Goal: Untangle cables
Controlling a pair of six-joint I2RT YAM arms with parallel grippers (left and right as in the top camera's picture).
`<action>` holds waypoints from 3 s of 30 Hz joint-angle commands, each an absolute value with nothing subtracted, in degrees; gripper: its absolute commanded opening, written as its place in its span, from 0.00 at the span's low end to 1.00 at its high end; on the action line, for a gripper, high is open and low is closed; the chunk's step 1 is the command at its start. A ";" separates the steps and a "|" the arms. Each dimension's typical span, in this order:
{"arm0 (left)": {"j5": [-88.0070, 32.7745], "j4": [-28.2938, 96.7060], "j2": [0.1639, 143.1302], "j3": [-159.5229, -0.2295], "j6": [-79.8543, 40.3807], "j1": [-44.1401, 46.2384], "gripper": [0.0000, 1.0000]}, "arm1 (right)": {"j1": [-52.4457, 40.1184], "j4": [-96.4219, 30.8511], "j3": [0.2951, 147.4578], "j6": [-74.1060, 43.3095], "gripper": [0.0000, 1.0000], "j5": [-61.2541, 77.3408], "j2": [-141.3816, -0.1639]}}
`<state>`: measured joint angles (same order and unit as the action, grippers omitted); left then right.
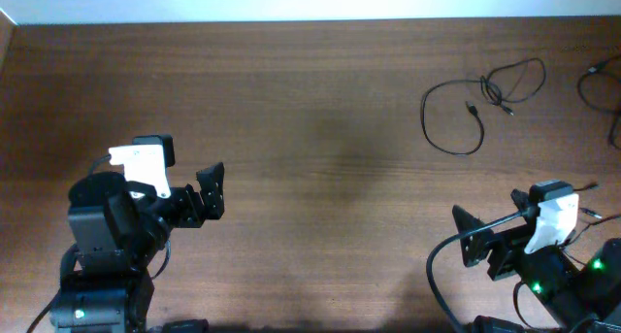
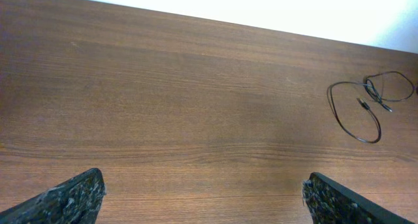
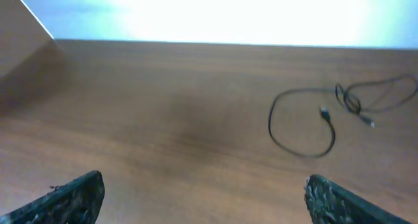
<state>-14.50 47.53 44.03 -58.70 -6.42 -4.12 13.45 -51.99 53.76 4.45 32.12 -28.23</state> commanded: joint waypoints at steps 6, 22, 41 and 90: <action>-14.09 47.46 43.90 -58.96 -5.48 -3.86 0.99 | 13.52 -50.26 53.21 4.14 0.98 33.19 -27.73; -14.09 47.46 43.90 -58.96 -5.48 -3.86 0.99 | 13.52 -35.48 40.66 4.05 0.98 36.49 -27.73; -14.09 47.46 43.90 -58.96 -5.48 -3.86 0.99 | 12.62 -12.29 18.48 4.12 0.98 33.69 -12.73; -14.09 47.46 43.90 -58.96 -5.48 -3.86 0.99 | 5.74 -4.32 0.32 4.10 0.98 3.36 -0.19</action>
